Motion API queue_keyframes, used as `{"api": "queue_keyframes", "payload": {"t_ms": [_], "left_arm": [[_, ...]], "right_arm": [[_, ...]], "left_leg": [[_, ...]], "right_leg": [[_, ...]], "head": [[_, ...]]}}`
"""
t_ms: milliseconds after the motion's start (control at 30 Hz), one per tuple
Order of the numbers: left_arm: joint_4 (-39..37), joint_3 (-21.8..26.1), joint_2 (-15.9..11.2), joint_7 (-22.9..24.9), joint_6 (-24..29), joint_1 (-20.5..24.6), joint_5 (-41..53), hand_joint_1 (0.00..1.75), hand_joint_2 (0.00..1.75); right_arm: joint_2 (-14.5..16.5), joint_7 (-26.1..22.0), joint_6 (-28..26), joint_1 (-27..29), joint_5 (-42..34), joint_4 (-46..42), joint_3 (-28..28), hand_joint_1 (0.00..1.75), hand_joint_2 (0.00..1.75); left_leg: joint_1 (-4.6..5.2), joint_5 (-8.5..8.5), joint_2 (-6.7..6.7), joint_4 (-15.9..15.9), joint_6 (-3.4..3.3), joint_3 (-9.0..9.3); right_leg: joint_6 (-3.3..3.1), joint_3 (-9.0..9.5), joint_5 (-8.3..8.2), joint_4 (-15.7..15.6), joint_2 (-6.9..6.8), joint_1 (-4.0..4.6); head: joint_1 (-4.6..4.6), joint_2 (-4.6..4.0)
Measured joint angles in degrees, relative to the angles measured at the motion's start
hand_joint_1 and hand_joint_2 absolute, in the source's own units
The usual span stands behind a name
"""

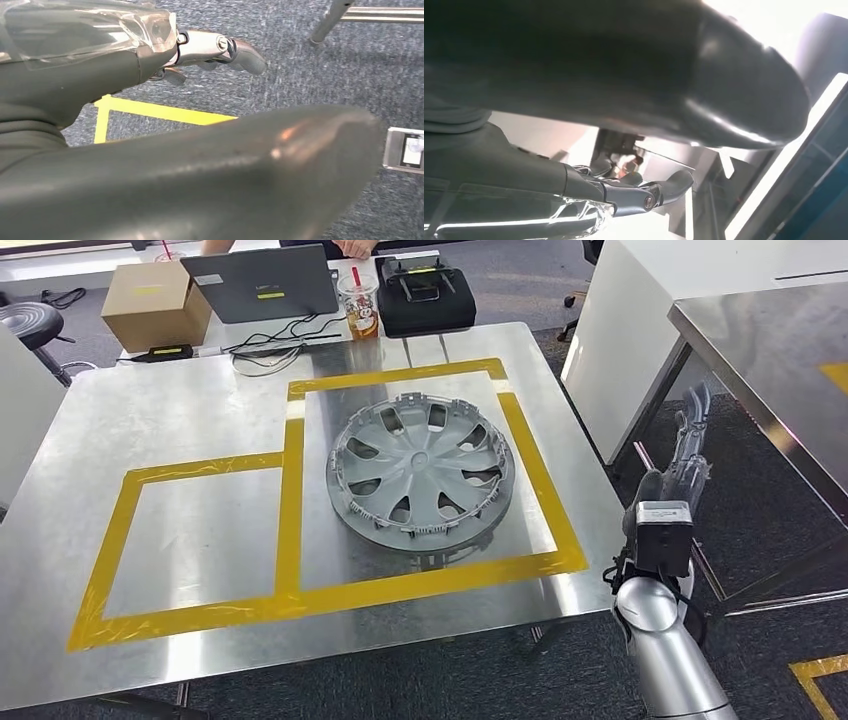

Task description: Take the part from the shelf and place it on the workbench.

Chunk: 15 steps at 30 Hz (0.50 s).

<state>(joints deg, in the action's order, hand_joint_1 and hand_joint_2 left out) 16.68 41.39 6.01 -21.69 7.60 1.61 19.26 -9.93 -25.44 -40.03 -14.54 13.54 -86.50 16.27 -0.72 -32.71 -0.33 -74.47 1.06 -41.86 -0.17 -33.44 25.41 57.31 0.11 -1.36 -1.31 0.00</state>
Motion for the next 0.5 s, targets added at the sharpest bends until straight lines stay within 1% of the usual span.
{"api": "queue_keyframes", "payload": {"t_ms": [33, 67, 100, 133, 167, 200, 233, 300, 333, 367, 400, 433, 467, 500], "left_arm": [[-0.08, -0.02, -0.02, 0.03, 0.01, -0.05, -0.07, 0.0, 0.0], [-0.13, -0.04, -0.04, 0.08, -0.01, -0.1, -0.14, 0.0, 0.0], [-0.15, -0.08, -0.12, 0.2, -0.05, -0.13, -0.25, 0.0, 0.0], [-0.18, -0.16, -0.21, 0.38, -0.16, -0.15, -0.35, 0.0, 0.0], [-0.22, -0.28, -0.3, 0.55, -0.26, -0.2, -0.45, 0.0, 0.0], [-0.27, -0.42, -0.41, 0.73, -0.38, -0.33, -0.54, 0.0, 0.0], [-0.32, -0.57, -0.5, 0.85, -0.48, -0.52, -0.6, 0.0, 0.0], [-0.35, -0.92, -0.62, 1.07, -0.57, -0.9, -0.66, 0.0, 0.0], [-0.33, -1.12, -0.64, 1.26, -0.6, -1.01, -0.66, 0.0, 0.0], [-0.27, -1.3, -0.65, 1.55, -0.65, -1.07, -0.66, 0.0, 0.0], [-0.19, -1.44, -0.65, 1.92, -0.71, -1.13, -0.65, 0.0, 0.0], [-0.1, -1.55, -0.66, 2.33, -0.79, -1.22, -0.64, 0.0, 0.0], [-0.03, -1.64, -0.65, 2.73, -0.86, -1.35, -0.62, 0.0, 0.0], [0.02, -1.77, -0.63, 3.1, -0.93, -1.47, -0.6, 0.0, 0.0]], "right_arm": [[0.07, 0.17, 0.04, 0.89, -1.35, -0.98, 0.22, 0.0, 0.0], [0.1, 0.34, 0.12, 1.83, -2.97, -2.09, 0.5, 0.0, 0.0], [0.16, 0.52, 0.32, 3.0, -4.71, -3.43, 0.83, 0.0, 0.0], [0.25, 0.69, 0.59, 4.42, -6.27, -4.95, 1.13, 0.0, 0.0], [0.38, 0.95, 0.85, 6.04, -7.54, -6.52, 1.37, 0.0, 0.0], [0.59, 1.28, 1.12, 7.9, -8.54, -8.16, 1.57, 0.0, 0.0], [0.87, 1.62, 1.31, 9.85, -9.24, -9.73, 1.72, 0.0, 0.0], [1.54, 2.34, 1.58, 13.76, -10.24, -12.72, 1.97, 0.0, 0.0], [1.8, 2.63, 1.61, 15.49, -10.42, -13.97, 2.01, 0.0, 0.0], [1.97, 2.94, 1.51, 17.02, -10.46, -14.97, 2.02, 0.0, 0.0], [2.11, 3.35, 1.38, 18.41, -10.52, -15.72, 2.01, 0.0, 0.0], [2.25, 3.8, 1.23, 19.7, -10.57, -16.23, 1.98, 0.0, 0.0], [2.38, 4.3, 1.13, 20.91, -10.64, -16.61, 1.97, 0.0, 0.0], [2.49, 4.81, 1.12, 21.96, -10.69, -16.91, 1.97, 0.0, 0.0]], "left_leg": [[0.0, 1.09, 0.01, 1.17, -0.05, 0.54], [0.0, 2.92, 0.01, 4.44, -0.16, 2.15], [0.01, 4.77, -0.02, 8.82, -0.37, 4.34], [0.12, 6.07, -0.04, 12.67, -0.61, 6.41], [0.26, 6.74, -0.06, 15.26, -0.87, 7.82], [0.45, 6.83, -0.09, 16.49, -1.13, 8.51], [0.64, 6.74, -0.09, 16.63, -1.39, 8.64], [0.56, 7.08, -0.09, 17.16, -2.18, 8.88], [0.45, 7.29, -0.07, 17.5, -2.64, 9.05], [0.32, 7.49, -0.04, 17.81, -3.01, 9.2], [0.33, 7.54, -0.02, 17.89, -3.22, 9.21], [0.37, 7.54, -0.02, 17.89, -3.34, 9.18], [0.42, 7.53, -0.01, 17.88, -3.36, 9.16], [0.47, 7.52, -0.01, 17.88, -3.36, 9.15]], "right_leg": [[0.01, 0.04, 0.01, 0.0, 0.01, 0.0], [0.03, 0.12, 0.03, 0.0, 0.03, 0.0], [0.1, 0.2, 0.07, 0.0, 0.04, 0.01], [0.24, 0.23, 0.15, 0.02, 0.04, 0.18], [0.44, 0.21, 0.21, 0.03, 0.03, 0.3], [0.67, 0.18, 0.24, 0.02, 0.01, 0.38], [0.96, 0.16, 0.24, -0.04, 0.0, 0.45], [1.46, -0.01, 0.48, 0.22, -0.02, 0.32], [1.51, -0.57, 1.17, 1.35, -0.02, 0.31], [1.4, -1.74, 2.4, 3.77, -0.02, 0.31], [1.18, -3.46, 4.04, 7.37, -0.02, 0.29], [1.02, -5.45, 5.72, 11.54, -0.02, 0.29], [1.03, -7.14, 6.93, 15.06, -0.02, 0.28], [1.24, -7.95, 7.33, 16.78, -0.03, 0.27]], "head": [[0.01, 0.0], [0.01, 0.0], [0.01, 0.0], [0.01, 0.0], [0.05, 0.0], [0.05, 0.0], [0.07, 0.0], [0.08, 0.0], [0.14, 0.0], [0.2, 0.0], [0.26, 0.0], [0.29, 0.0], [0.3, 0.0], [0.3, 0.0]]}}
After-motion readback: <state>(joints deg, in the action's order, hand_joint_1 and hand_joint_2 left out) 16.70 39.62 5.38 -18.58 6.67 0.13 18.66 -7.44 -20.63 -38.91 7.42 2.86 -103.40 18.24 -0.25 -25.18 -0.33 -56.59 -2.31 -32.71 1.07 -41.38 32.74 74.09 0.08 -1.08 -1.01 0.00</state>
